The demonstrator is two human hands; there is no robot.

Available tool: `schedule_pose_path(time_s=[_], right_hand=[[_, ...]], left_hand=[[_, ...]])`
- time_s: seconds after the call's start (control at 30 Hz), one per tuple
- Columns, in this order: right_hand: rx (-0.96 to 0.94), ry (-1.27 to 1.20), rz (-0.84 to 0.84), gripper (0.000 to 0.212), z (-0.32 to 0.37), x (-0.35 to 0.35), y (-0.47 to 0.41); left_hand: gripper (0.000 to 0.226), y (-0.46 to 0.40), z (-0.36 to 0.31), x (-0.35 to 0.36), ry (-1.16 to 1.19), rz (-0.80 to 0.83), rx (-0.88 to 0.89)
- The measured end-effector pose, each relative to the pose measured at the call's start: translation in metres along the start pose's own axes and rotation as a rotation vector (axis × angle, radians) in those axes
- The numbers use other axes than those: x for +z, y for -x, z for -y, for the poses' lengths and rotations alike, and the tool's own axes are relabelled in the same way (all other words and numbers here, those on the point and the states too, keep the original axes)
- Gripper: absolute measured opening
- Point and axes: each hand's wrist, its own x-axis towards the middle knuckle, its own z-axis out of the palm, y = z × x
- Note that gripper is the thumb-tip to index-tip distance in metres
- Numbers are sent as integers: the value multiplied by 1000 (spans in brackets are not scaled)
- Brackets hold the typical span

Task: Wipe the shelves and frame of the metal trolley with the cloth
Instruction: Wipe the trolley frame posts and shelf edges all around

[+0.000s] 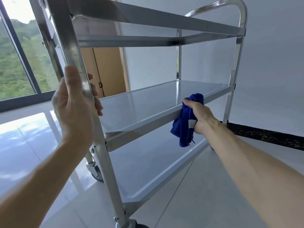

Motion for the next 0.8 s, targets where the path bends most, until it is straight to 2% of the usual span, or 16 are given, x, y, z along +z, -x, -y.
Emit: schedule_pose_path(time_s=[0.4, 0.8], right_hand=[[-49, 118, -54, 27, 5, -11, 17], [-90, 170, -68, 26, 19, -62, 54]], left_hand=[[50, -8, 9, -1, 24, 31, 68], [52, -11, 18, 20, 41, 65, -40]])
